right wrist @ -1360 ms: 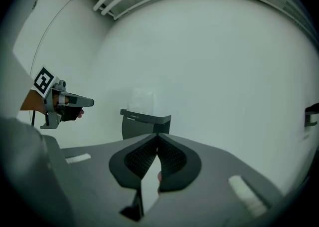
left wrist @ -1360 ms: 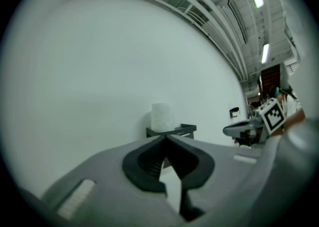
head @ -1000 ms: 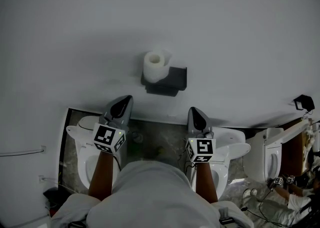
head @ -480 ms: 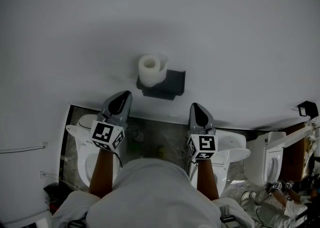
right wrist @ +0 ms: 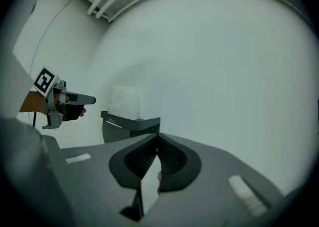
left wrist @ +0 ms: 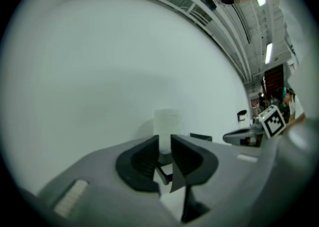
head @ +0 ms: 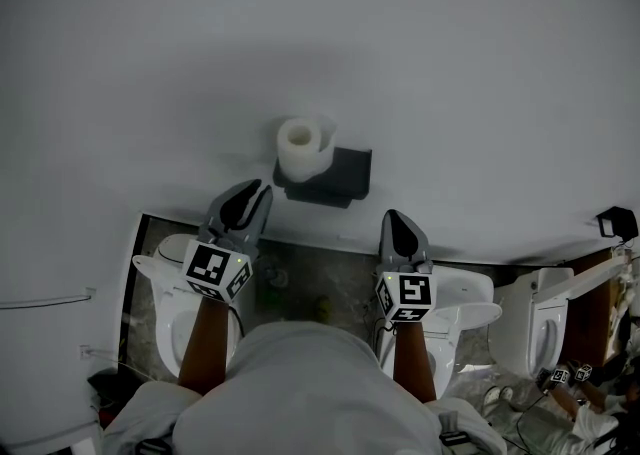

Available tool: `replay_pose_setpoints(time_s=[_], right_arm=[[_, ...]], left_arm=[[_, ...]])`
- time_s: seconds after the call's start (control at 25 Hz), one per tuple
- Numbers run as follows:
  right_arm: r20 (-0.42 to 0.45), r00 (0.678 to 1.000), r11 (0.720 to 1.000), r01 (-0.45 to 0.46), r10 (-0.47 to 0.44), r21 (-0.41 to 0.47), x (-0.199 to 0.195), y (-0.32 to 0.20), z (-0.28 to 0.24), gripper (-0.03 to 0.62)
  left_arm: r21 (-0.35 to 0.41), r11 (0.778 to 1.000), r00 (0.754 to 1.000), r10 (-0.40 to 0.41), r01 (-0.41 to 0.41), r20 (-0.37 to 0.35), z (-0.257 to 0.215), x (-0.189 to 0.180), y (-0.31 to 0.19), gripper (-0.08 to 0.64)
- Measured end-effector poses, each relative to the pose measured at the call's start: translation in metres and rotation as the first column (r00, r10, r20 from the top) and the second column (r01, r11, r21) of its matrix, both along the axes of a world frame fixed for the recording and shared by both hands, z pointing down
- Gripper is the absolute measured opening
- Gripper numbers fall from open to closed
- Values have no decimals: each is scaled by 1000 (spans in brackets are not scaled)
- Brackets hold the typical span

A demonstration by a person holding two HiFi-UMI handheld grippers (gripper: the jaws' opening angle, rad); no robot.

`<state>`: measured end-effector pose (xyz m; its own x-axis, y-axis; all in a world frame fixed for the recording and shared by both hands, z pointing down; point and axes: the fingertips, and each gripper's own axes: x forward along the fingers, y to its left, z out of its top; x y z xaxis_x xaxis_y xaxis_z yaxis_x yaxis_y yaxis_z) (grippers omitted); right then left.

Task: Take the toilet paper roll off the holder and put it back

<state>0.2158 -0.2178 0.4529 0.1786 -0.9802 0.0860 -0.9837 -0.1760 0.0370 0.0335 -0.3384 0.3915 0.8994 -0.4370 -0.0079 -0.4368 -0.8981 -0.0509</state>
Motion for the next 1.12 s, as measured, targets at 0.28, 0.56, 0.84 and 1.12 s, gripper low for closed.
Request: replay_pose_setpoints(time_s=[0.28,0.56,0.84,1.12], right_arm=[[2,1000,1000,-5,5,-7,3,1,2,2],[5,1000,1000,-7,7,-12,10,-1,6,2],[6,1000,1000,-10,10,-10,19,-3,7,2],[9,1000,1000,-14,14,-19,29,-6,11,2]], left_arm=[[3,1000,1000,5,-5,-16,-4,7,-6,134],[23,1000,1000,21,-20,-20,-8,22,-10,197],[28,999,999,44,-44,-12,-10,39,-14,244],[36,998,998,60,-60,-6,-11,54,-18,261]])
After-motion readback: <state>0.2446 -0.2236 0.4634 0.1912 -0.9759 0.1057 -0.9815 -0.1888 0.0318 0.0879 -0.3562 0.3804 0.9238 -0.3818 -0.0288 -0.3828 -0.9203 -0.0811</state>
